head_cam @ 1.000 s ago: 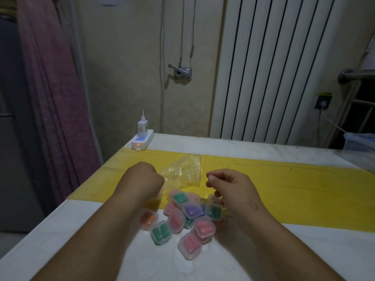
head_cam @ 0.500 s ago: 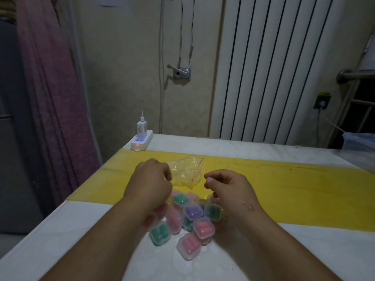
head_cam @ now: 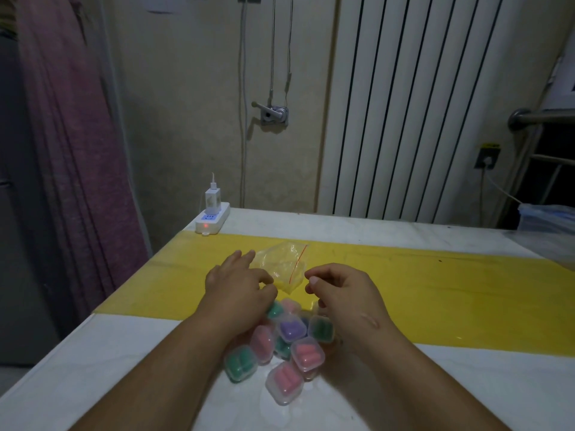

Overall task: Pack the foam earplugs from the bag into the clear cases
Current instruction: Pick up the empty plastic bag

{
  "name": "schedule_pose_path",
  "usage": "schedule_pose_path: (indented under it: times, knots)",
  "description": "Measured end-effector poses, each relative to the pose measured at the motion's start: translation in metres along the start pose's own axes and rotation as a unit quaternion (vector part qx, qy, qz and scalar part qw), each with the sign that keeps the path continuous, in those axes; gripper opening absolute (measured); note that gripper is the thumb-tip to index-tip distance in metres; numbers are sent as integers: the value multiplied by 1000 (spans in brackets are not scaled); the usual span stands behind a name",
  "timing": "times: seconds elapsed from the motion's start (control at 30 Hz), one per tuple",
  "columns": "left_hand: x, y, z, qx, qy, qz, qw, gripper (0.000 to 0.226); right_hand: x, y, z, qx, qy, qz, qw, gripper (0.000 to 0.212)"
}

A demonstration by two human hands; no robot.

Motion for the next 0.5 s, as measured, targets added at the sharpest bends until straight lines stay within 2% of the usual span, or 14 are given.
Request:
schedule_pose_path:
  times: [0.2, 0.27, 0.37, 0.43, 0.5]
  knots:
    - [-4, -2, -5, 9, -13, -9, 1000, 45, 1, 0, 0, 5, -6, 4, 1000, 18]
    - [0, -2, -6, 10, 8, 17, 1000, 48, 4, 0, -1, 13, -1, 13, 1000, 16]
    - [21, 5, -2, -31, 122, 135, 983, 40, 11, 2, -9, 53, 50, 43, 996, 15]
    - [33, 14, 3, -59, 225, 185, 955, 30, 12, 4, -18, 105, 125, 46, 986, 28]
    - [40, 20, 8, -75, 279, 204, 935, 35, 10, 6, -25, 147, 176, 35, 973, 45]
Point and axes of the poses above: each hand's wrist, its own y-axis away from the middle knuckle, its own x-axis out of the back of the hand, z = x × y, the point moved 6 cm from there along -y, towards the middle knuckle, and after that the axes turned 5 degrees about -z, right-handed, at the moved point
